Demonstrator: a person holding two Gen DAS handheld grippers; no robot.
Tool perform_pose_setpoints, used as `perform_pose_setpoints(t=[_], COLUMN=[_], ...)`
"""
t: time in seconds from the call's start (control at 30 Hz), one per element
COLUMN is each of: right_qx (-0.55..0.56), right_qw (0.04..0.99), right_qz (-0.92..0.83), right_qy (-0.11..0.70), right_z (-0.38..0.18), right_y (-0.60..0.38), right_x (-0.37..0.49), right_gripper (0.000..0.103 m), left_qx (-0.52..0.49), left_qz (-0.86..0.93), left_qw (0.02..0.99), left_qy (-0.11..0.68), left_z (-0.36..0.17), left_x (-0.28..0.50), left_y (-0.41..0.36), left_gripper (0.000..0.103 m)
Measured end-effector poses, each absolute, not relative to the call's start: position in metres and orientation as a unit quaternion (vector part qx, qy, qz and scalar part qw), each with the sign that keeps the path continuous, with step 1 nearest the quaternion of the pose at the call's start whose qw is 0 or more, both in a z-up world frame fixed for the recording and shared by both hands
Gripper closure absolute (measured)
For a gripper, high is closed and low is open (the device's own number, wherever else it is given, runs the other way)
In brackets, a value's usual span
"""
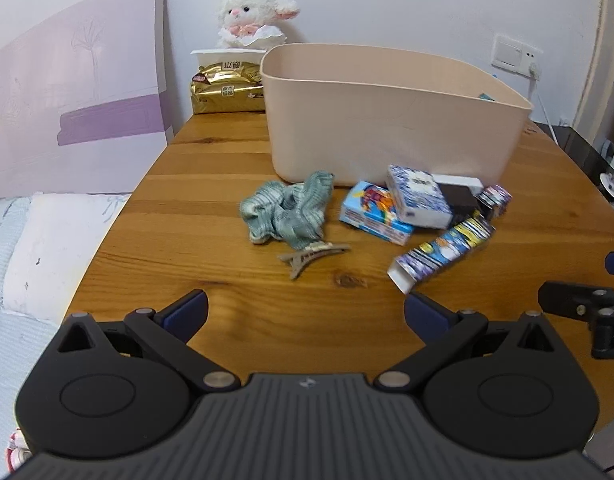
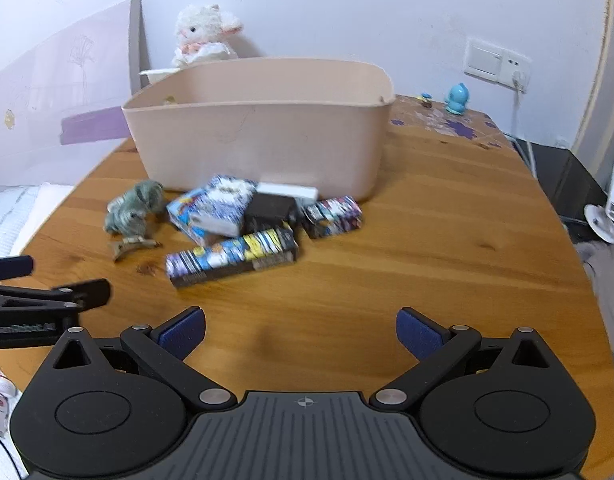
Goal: Organize objects
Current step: 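Move both tools toward the scrunchie and the tissue packs, then grasp the green scrunchie with left while right grasps the blue-white tissue pack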
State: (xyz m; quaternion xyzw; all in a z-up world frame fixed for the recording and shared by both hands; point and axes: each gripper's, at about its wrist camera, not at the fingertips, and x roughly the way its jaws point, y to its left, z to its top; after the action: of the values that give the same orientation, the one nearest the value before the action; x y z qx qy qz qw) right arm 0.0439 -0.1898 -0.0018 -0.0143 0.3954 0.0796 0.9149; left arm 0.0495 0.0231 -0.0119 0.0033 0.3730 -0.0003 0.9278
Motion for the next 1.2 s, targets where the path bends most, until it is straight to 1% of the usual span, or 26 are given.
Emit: perform_pose_setpoints(t=[0.2, 0.4, 0.67, 0.83, 0.97, 1.0, 1.03, 1.1, 1.17, 1.2], right_qx=[-0.017, -0.016, 0.003, 0.025, 0.010, 0.003, -0.002, -0.007, -0.013, -0.017], right_qw=[0.916, 0.907, 0.898, 0.895, 0.893, 0.895, 0.897, 0.899, 0.901, 0.901], right_qz=[0.090, 0.082, 0.090, 0.110, 0.116, 0.112, 0.110, 0.107, 0.105, 0.103], right_qy=[0.390, 0.412, 0.431, 0.433, 0.435, 0.432, 0.428, 0.425, 0.422, 0.420], right_z=[0.001, -0.012, -0.027, -0.027, -0.031, -0.032, -0.033, -0.033, -0.034, -0.034], right_y=[-0.171, -0.157, -0.150, -0.146, -0.133, -0.130, -0.127, -0.125, -0.123, -0.121], right_x=[0.076, 0.116, 0.145, 0.152, 0.153, 0.153, 0.153, 0.154, 0.155, 0.155], right_gripper=[0.000, 0.000, 0.000, 0.009, 0.013, 0.017, 0.018, 0.020, 0.021, 0.021], left_qx=[0.000, 0.014, 0.036, 0.060, 0.060, 0.056, 0.054, 0.057, 0.062, 0.060], left_qz=[0.005, -0.002, -0.023, -0.019, -0.021, -0.026, -0.032, -0.038, -0.040, -0.042], left_qw=[0.924, 0.922, 0.920, 0.921, 0.924, 0.924, 0.925, 0.926, 0.922, 0.920], left_qy=[0.381, 0.387, 0.390, 0.385, 0.377, 0.376, 0.375, 0.371, 0.380, 0.386], left_z=[-0.020, -0.024, -0.030, -0.038, -0.041, -0.042, -0.042, -0.043, -0.046, -0.047], left_x=[0.082, 0.112, 0.146, 0.157, 0.160, 0.161, 0.161, 0.162, 0.166, 0.167], left_y=[0.038, 0.051, 0.054, 0.051, 0.052, 0.053, 0.053, 0.050, 0.048, 0.048], left_gripper=[0.000, 0.000, 0.000, 0.000, 0.000, 0.000, 0.000, 0.011, 0.028, 0.030])
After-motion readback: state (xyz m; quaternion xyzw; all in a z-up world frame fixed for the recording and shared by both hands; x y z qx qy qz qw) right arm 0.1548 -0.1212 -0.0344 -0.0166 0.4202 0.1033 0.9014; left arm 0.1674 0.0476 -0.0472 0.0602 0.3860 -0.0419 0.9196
